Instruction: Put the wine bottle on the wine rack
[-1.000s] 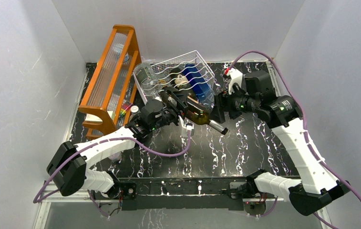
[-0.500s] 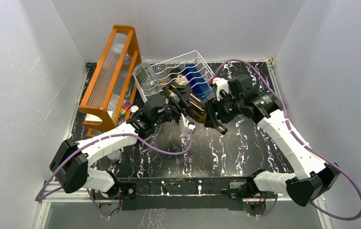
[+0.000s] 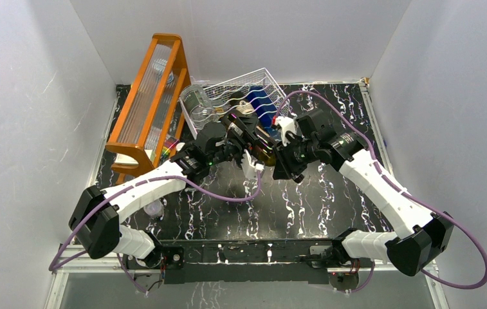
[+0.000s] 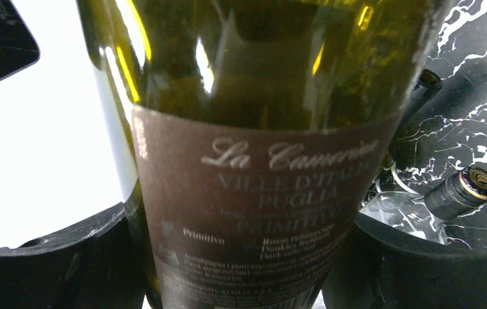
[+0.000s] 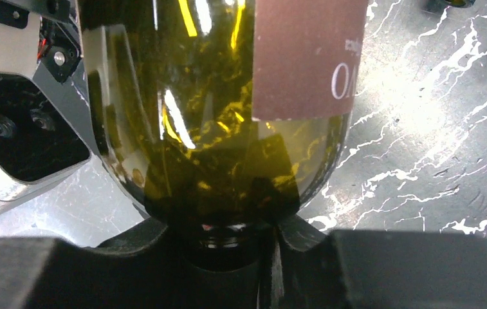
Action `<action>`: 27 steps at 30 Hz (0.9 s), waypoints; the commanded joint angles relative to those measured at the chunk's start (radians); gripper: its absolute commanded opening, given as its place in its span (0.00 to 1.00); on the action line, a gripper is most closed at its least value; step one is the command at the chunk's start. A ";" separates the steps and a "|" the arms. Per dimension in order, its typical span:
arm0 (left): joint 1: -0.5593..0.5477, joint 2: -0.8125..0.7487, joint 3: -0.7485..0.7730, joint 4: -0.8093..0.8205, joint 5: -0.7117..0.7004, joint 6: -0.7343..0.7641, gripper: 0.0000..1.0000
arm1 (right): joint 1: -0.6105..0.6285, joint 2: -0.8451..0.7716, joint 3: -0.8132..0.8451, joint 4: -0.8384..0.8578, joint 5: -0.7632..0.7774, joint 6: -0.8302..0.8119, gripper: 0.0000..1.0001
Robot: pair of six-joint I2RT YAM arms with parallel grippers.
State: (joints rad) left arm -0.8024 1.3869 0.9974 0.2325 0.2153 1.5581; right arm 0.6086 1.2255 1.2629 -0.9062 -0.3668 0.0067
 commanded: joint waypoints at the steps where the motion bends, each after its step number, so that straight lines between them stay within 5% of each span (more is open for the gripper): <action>1: -0.007 -0.032 0.082 0.077 0.030 -0.036 0.00 | 0.001 -0.014 0.012 0.050 0.025 0.005 0.22; 3: -0.007 -0.034 0.081 0.066 0.025 -0.041 0.00 | 0.001 -0.025 0.020 0.060 0.061 0.014 0.01; 5: -0.007 -0.035 0.085 0.029 0.006 -0.040 0.01 | 0.002 -0.054 0.016 0.101 0.120 0.036 0.00; 6: -0.007 -0.037 0.087 0.016 0.004 -0.054 0.14 | 0.002 -0.071 0.013 0.123 0.148 0.040 0.00; 8: -0.007 -0.046 0.080 0.014 0.005 -0.096 0.67 | 0.002 -0.107 0.009 0.169 0.178 0.053 0.00; 10: -0.009 -0.063 0.044 0.058 0.011 -0.138 0.96 | 0.002 -0.139 0.005 0.215 0.193 0.061 0.00; 18: -0.008 -0.078 0.015 -0.016 -0.074 -0.165 0.98 | 0.001 -0.184 0.018 0.245 0.308 0.093 0.00; 27: -0.008 -0.124 0.105 -0.216 -0.063 -0.451 0.98 | 0.001 -0.209 -0.011 0.296 0.382 0.134 0.00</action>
State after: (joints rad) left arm -0.8146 1.3197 1.0168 0.1600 0.1631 1.3018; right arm 0.6159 1.0821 1.2278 -0.8413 -0.0402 0.1078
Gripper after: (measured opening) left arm 0.981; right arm 0.433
